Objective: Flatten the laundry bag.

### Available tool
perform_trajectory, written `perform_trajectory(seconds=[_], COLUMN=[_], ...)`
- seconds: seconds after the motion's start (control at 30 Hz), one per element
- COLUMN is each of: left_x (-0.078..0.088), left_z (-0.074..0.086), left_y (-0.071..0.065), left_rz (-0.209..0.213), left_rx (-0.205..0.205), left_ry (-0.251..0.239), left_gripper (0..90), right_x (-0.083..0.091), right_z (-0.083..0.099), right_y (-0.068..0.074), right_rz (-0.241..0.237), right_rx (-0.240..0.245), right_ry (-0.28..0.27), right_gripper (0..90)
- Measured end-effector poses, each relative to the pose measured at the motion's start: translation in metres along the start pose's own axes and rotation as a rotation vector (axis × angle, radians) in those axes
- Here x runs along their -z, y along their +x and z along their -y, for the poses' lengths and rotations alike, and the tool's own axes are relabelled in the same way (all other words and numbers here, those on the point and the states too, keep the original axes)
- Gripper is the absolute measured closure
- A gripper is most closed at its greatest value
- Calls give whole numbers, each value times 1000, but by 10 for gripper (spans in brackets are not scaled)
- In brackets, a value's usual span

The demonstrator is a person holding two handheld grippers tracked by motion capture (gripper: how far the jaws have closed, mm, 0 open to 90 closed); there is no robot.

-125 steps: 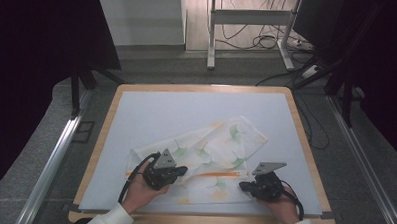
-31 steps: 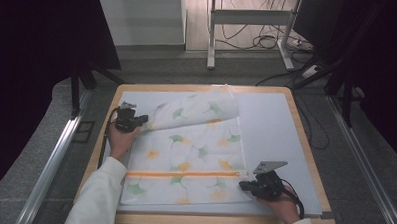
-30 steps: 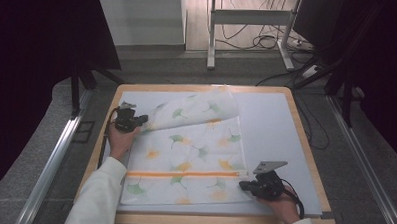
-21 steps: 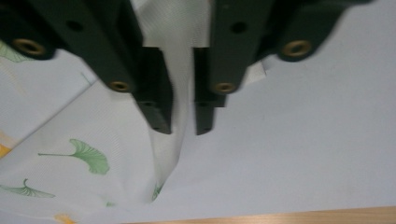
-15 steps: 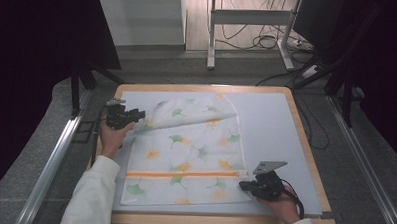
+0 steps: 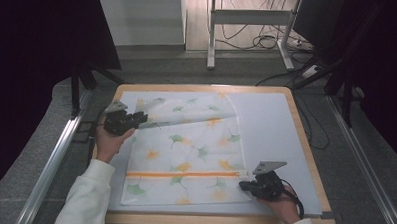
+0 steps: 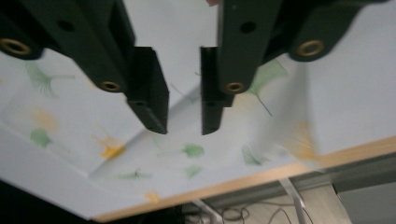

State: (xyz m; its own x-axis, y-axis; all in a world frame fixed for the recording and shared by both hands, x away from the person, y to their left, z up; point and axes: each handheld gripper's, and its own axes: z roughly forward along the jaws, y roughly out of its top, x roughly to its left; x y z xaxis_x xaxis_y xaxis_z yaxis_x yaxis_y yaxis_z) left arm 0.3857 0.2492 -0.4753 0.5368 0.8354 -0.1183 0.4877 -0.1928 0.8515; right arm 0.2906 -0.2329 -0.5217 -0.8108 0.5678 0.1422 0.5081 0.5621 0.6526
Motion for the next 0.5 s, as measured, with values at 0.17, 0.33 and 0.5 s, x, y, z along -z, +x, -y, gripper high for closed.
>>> perform_trajectory(seconds=[0.17,0.33,0.5], left_x=[-16,-41,-62], left_z=[7,15,23], left_y=[-2,5,8], left_rz=[16,1,-18], left_rx=[-19,-23,-23], left_ry=[68,140,192], left_gripper=[896,898,895], right_x=[0,0,0], right_z=[0,0,0], right_y=[0,0,0], right_rz=[-2,-2,-3], right_rx=[-3,2,11], right_ry=[1,2,3], right_gripper=[882,877,876])
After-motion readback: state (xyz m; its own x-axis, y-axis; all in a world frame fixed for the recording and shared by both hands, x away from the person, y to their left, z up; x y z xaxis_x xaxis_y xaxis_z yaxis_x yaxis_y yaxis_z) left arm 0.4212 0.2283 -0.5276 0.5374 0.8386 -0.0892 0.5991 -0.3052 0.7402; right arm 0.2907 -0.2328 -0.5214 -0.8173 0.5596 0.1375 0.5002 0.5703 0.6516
